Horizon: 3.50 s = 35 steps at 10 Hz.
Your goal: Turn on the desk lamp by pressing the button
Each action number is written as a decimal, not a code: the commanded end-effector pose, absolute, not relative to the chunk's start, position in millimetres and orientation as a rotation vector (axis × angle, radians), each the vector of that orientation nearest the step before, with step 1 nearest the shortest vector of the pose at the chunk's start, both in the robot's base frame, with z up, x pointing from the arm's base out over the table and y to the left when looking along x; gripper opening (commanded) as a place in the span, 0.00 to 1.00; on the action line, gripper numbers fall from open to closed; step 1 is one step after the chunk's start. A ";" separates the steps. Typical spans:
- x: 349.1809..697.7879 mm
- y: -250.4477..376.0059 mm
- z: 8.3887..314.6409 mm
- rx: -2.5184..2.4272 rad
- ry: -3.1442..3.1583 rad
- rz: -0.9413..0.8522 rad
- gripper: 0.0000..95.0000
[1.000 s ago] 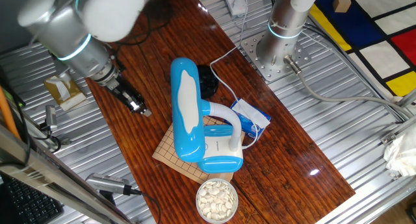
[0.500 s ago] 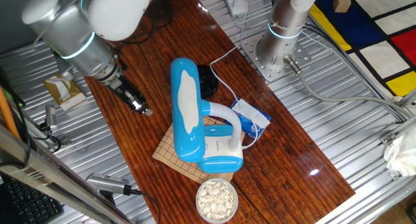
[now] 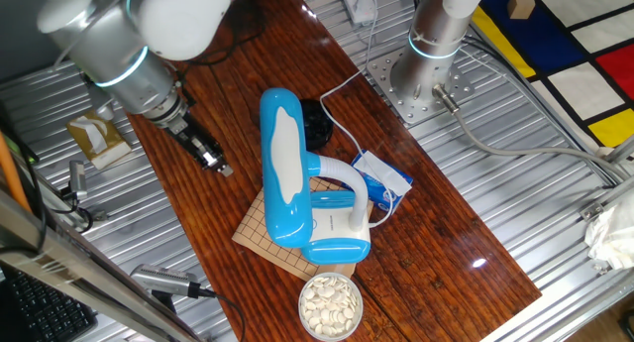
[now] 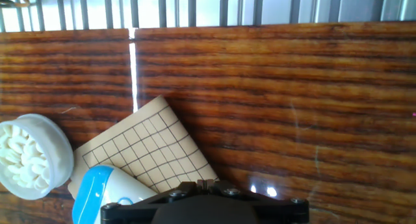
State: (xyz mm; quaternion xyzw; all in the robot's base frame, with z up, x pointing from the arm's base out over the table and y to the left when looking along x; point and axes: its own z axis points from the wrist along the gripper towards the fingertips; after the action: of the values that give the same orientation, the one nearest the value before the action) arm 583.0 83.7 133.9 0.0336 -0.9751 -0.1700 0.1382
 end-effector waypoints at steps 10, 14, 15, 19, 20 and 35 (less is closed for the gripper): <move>585.4 84.0 133.8 0.326 -2.753 -0.528 0.00; 585.4 84.0 133.8 0.375 -2.704 -0.605 0.00; 585.7 85.2 134.1 0.390 -2.680 -0.623 0.00; 575.6 114.1 131.7 0.376 -2.664 -0.621 0.00; 571.0 122.6 130.5 0.368 -2.666 -0.619 0.00; 522.3 198.6 83.8 0.412 -2.656 -0.700 0.00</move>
State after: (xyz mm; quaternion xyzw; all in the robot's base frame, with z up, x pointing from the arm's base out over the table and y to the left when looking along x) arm 521.9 198.8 83.4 0.1460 -0.9406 -0.2478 0.1806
